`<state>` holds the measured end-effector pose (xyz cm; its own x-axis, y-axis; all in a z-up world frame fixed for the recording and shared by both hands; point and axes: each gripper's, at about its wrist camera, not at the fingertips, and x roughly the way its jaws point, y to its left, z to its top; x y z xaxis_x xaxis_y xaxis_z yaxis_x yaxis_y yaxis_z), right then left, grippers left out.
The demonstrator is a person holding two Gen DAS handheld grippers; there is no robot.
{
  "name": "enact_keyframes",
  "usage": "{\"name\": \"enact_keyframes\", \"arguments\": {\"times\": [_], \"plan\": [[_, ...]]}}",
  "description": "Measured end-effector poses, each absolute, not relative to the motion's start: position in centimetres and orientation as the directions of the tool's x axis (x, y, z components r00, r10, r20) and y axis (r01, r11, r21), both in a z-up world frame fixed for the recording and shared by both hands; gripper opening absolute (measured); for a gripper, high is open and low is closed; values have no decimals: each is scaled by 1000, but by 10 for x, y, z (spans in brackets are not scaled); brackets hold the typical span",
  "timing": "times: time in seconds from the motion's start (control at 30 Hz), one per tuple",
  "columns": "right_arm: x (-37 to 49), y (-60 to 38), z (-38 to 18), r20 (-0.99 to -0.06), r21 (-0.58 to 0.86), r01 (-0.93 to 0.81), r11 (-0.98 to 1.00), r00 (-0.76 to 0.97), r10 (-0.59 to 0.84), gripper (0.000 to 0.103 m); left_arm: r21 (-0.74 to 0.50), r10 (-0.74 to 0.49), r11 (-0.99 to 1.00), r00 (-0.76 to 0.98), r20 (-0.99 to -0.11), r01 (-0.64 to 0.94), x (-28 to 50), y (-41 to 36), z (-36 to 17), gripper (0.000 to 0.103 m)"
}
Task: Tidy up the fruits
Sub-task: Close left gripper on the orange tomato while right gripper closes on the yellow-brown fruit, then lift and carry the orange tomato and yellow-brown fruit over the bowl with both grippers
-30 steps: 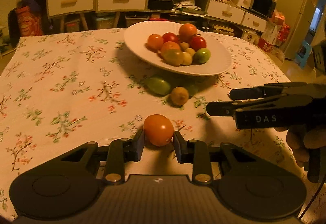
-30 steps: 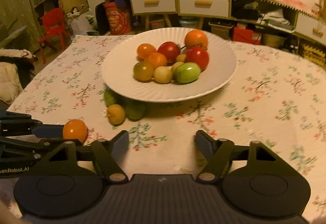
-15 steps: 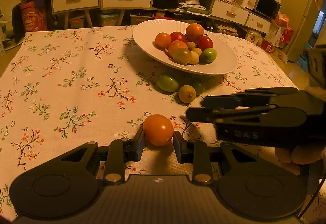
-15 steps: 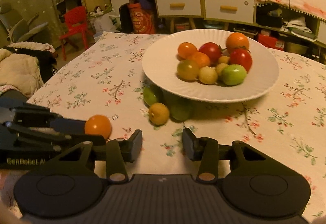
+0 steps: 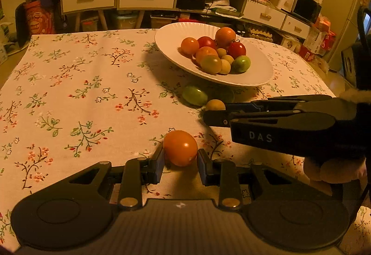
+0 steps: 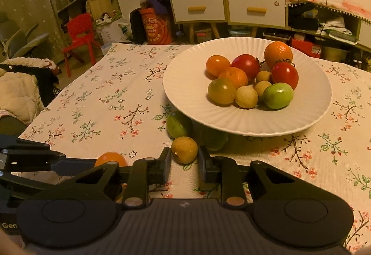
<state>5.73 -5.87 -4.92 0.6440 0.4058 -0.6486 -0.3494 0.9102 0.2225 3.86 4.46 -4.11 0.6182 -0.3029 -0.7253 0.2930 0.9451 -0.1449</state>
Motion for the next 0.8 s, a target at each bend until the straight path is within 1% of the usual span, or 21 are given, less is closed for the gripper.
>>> {"name": "enact_keyframes", "arguments": {"times": [0.43,0.8], "plan": [[53,-65,-40,-656,232,-371,899,623,426,22,-151,-314,942,622,-717,301,39,42,-36,21],[48,-85,-22,-647,233,-386,892,624,439,22,-161,-339,933,638,-691,322,42,29,-25,21]]}}
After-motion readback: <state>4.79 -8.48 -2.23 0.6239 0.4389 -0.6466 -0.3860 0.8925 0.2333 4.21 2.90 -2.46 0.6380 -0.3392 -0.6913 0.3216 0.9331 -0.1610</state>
